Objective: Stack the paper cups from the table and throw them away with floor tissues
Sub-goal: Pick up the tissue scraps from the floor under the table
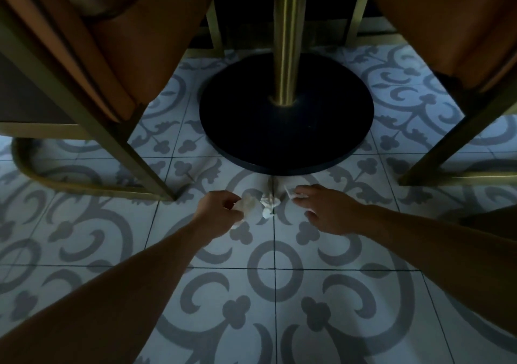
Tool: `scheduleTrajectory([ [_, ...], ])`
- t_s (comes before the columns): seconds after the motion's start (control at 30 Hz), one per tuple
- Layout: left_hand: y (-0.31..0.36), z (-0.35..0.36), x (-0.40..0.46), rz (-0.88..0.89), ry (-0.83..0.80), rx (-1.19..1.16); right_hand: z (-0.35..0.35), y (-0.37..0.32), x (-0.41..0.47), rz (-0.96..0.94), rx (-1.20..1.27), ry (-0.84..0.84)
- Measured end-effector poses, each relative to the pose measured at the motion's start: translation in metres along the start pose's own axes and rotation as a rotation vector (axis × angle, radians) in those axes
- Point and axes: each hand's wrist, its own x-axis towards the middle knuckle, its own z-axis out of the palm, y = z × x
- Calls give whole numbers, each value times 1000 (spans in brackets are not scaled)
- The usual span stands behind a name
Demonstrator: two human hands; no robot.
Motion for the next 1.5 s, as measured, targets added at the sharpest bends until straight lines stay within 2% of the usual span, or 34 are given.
scheduleTrajectory([
  [0.2,-10,-5,2,-69,60,-159,10,-23,36,-1,93,13],
  [0.37,-19,-13,6,-101,81,-182,29,-32,63,-74,121,58],
  [0.6,-26,-15,8,-161,55,-238,46,-36,76,-57,19,-73],
  [0.83,-24,-10,10,-196,39,-275,53,-34,72,-28,-4,-84],
  [0.97,-15,-9,7,-243,-19,-394,49,-34,63,-49,-33,-98],
  [1.2,10,-10,-2,-191,-40,-486,24,-18,36,36,130,-62],
  [1.5,68,-5,-14,-27,-100,-564,-27,-3,-23,147,215,83],
])
